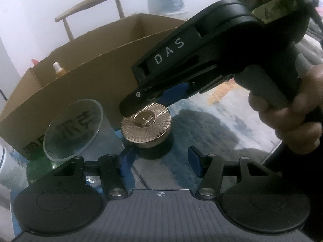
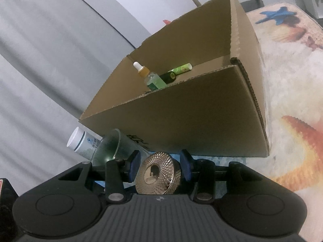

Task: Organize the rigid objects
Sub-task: 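Close the right gripper around the gold round tin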

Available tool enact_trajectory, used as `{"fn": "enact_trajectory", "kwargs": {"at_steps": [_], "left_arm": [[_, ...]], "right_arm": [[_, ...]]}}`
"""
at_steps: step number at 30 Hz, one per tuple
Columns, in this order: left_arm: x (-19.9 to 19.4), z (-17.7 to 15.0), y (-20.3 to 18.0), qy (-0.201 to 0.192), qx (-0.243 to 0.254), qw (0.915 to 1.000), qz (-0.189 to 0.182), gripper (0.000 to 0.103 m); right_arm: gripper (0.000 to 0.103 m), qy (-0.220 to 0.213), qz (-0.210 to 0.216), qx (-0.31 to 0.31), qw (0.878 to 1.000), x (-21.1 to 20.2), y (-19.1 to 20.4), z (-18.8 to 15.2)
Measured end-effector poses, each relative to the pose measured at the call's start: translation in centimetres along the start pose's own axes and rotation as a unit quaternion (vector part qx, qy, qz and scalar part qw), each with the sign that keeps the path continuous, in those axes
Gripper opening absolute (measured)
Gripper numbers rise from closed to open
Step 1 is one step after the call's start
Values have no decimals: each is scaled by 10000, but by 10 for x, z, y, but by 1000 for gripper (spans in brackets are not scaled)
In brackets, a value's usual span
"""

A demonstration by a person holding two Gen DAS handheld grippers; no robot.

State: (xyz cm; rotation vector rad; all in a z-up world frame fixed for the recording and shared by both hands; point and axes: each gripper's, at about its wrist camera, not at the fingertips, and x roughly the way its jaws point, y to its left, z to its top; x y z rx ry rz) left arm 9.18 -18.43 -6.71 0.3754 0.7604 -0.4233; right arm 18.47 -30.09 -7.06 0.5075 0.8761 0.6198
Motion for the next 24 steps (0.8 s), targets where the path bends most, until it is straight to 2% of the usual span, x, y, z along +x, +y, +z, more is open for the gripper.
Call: {"fn": "enact_trajectory", "kwargs": {"at_steps": [6, 11, 15, 19, 24], "left_arm": [[-4, -2, -11, -100, 244, 9993, -277, 57], [-9, -6, -29, -243, 539, 9967, -558, 57], [-8, -8, -38, -306, 697, 9958, -517, 57], [-4, -8, -42, -306, 843, 9951, -409, 57], [1, -4, -39, -338, 858, 9948, -427, 57]], "right_arm": [[46, -25, -209, 99, 9997, -21, -2, -9], [46, -178, -424, 380, 9982, -50, -8, -32], [46, -298, -496, 660, 9961, -65, -12, -43], [47, -360, -743, 644, 9945, -68, -8, -52], [47, -332, -752, 775, 9936, -66, -12, -53]]}}
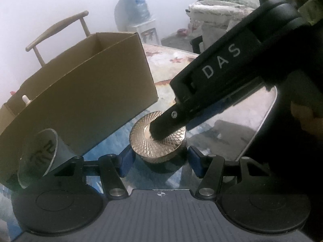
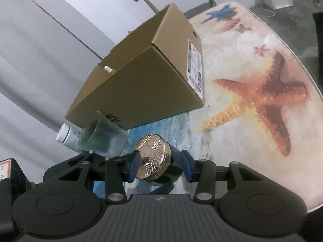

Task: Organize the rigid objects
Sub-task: 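Close the right gripper around the gold round tin, then carry the gold tin into the box and open the right gripper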

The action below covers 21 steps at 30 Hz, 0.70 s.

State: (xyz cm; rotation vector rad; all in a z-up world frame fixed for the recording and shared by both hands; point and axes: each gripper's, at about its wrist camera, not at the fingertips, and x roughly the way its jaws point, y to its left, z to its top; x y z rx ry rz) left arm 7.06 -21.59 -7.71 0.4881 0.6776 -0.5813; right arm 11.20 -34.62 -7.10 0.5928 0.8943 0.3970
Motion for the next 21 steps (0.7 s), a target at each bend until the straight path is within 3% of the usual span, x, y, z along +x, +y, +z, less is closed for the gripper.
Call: {"fn": "enact_trajectory", "kwargs": {"at_steps": [13, 21], "left_arm": [[-10, -1, 5, -10, -306, 9994, -136, 55], [-34, 14, 12, -339, -300, 9990, 44, 55]], "right_arm": [[47, -31, -144, 66, 9999, 3, 7, -6], [47, -180, -160, -113, 9996, -13, 29, -8]]}}
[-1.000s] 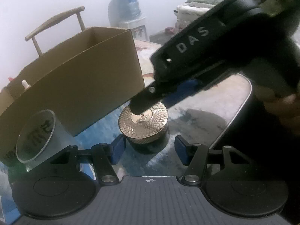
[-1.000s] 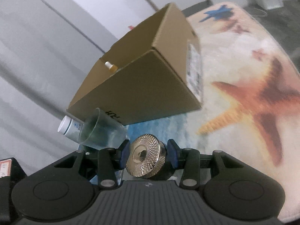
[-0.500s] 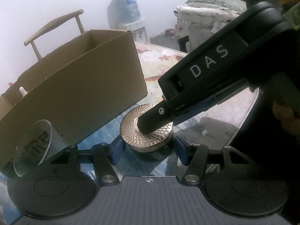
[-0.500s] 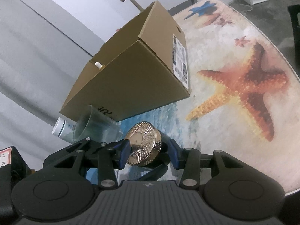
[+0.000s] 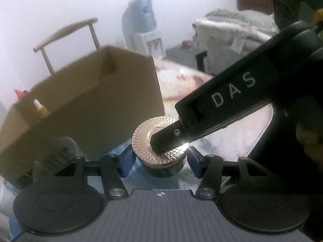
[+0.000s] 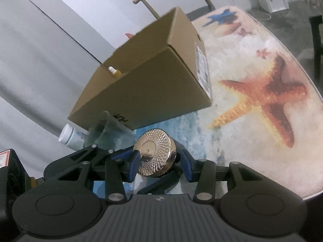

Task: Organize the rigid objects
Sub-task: 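Carry the gold tin into the box and open the right gripper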

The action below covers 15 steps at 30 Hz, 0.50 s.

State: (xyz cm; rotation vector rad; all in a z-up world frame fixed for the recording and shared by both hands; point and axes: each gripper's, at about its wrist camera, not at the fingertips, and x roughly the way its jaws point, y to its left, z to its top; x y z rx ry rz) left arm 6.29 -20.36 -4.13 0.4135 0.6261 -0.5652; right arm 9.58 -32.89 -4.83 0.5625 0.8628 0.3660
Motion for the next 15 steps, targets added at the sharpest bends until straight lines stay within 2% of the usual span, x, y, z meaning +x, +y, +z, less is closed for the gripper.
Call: {"fn": "enact_trajectory", "kwargs": {"at_steps": [5, 10, 13, 15], "left_arm": [[-31, 22, 7, -349, 60, 9990, 281, 55], [-54, 59, 29, -754, 22, 9948, 684, 55], [-53, 84, 50, -765, -95, 9930, 899, 55], [-44, 98, 69, -586, -298, 9936, 914, 55]], "right_arm": [[47, -279, 2, -297, 9992, -23, 31, 13], [47, -526, 79, -847, 9950, -41, 74, 46], [47, -588, 150, -1203, 9909, -39, 99, 78], [47, -536, 198, -1363, 9890, -29, 110, 99]]}}
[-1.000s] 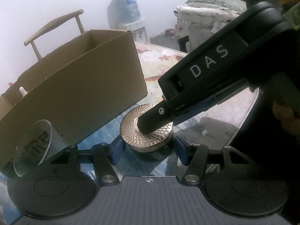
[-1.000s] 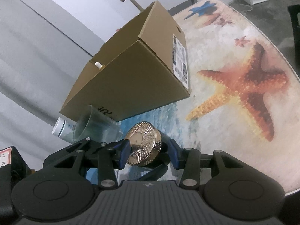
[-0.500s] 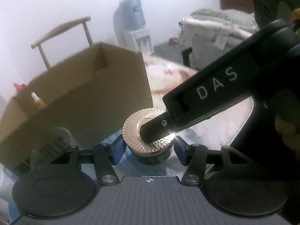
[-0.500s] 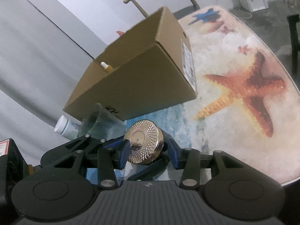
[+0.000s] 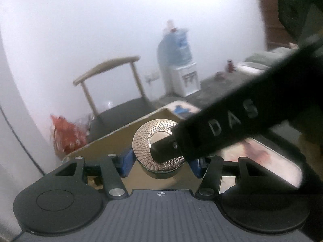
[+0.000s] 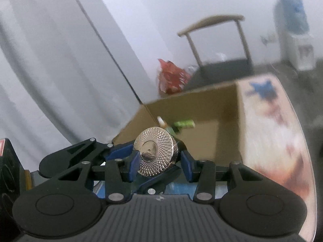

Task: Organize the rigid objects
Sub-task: 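Carry the gold tin into the box and open the right gripper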

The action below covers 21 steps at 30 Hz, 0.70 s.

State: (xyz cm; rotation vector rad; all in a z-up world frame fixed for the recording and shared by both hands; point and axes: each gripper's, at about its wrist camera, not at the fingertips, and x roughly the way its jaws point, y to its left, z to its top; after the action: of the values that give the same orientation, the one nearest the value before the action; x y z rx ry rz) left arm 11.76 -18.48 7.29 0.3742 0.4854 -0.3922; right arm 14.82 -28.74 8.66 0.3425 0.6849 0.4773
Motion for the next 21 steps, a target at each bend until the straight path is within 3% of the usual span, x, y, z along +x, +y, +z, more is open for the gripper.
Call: {"fn": "enact_trajectory", "kwargs": {"at_steps": [4, 9, 15, 21], "left_arm": [[53, 18, 43, 703, -627, 9951, -309, 55], [113, 15, 75, 1522, -1201, 9798, -501, 55], [178, 11, 98, 2278, -1614, 9586, -556, 55], [187, 3, 97, 2661, -1543, 9508, -377, 55]], "right_arm": [[47, 490, 92, -65, 9987, 49, -5, 43], [47, 1273, 66, 278, 9915, 121, -34, 77], [47, 2000, 9, 515, 9784, 184, -60, 87], [47, 2393, 98, 672, 9686, 214, -78, 87]]}}
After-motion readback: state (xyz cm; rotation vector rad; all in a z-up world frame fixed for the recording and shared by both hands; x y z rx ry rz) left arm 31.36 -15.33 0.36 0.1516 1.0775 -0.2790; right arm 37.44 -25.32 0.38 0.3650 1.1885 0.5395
